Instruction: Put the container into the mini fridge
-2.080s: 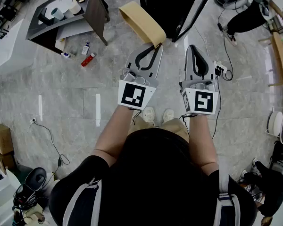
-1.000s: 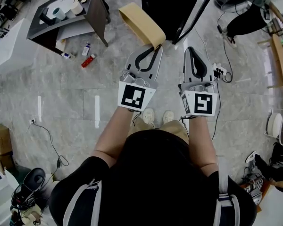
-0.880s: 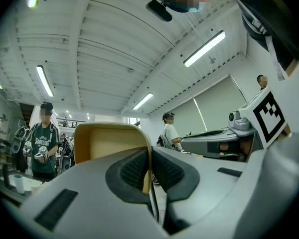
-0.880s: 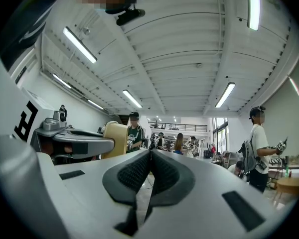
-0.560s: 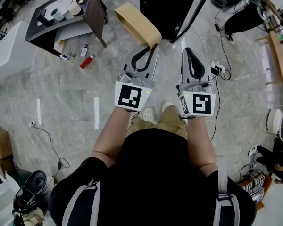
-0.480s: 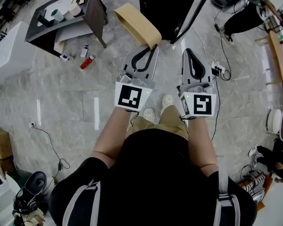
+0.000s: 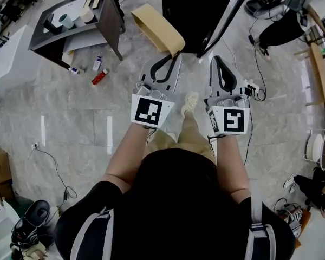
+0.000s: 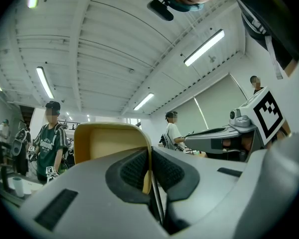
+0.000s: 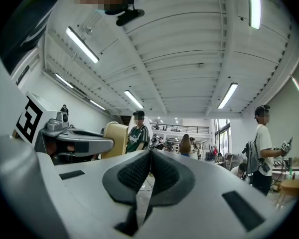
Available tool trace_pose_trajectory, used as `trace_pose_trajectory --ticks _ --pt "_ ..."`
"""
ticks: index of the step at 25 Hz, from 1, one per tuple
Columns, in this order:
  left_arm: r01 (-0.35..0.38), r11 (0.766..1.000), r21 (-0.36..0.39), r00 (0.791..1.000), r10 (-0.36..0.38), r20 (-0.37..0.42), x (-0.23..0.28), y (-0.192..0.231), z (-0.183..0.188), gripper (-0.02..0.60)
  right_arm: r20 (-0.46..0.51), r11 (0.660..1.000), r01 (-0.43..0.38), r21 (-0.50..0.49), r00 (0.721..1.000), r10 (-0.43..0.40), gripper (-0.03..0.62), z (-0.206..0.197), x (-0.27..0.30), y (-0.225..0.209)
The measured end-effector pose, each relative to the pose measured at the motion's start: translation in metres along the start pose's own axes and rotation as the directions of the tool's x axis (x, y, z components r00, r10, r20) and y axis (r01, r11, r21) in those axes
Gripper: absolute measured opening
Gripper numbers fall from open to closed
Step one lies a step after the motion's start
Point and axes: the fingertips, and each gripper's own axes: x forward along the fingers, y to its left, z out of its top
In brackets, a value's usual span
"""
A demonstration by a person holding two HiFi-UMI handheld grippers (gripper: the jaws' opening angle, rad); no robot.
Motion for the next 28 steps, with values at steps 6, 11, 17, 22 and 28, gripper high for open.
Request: trace_pose_trajectory --ticks 6,11,17,22,28 --pt "-0.008 1.0 0.006 1.0 0.008 0.002 0.043 0.014 -0.023 0.032 0.001 1.0 0.002 0.01 1.0 -0.002 0.037 -0.025 0.038 -0.03" --pt "0.002 0.999 0.033 1.0 -0.001 -0.021 0.103 0.028 -0.043 0.032 0.006 1.0 -0.001 0.019 1.0 0.001 0.037 -0.037 0.085 -0.073" --pt "0.025 0.996 0.088 0.998 -0.02 -0.063 0.185 0.039 -0.063 0.032 0.02 0.999 -0.017 0.046 1.0 0.016 0.037 -0.049 0.149 -0.134" --pt "0.025 0.996 0.087 0.995 -0.017 -0.093 0.247 0.059 -0.092 0.032 0.015 0.997 -0.038 0.061 0.999 0.037 0.037 -0.069 0.209 -0.174" --pt "0.019 0.997 0.076 0.992 -0.009 -0.126 0.308 0.082 -0.128 0.032 -0.008 0.995 -0.07 0.069 0.997 0.071 0.037 -0.098 0.268 -0.209"
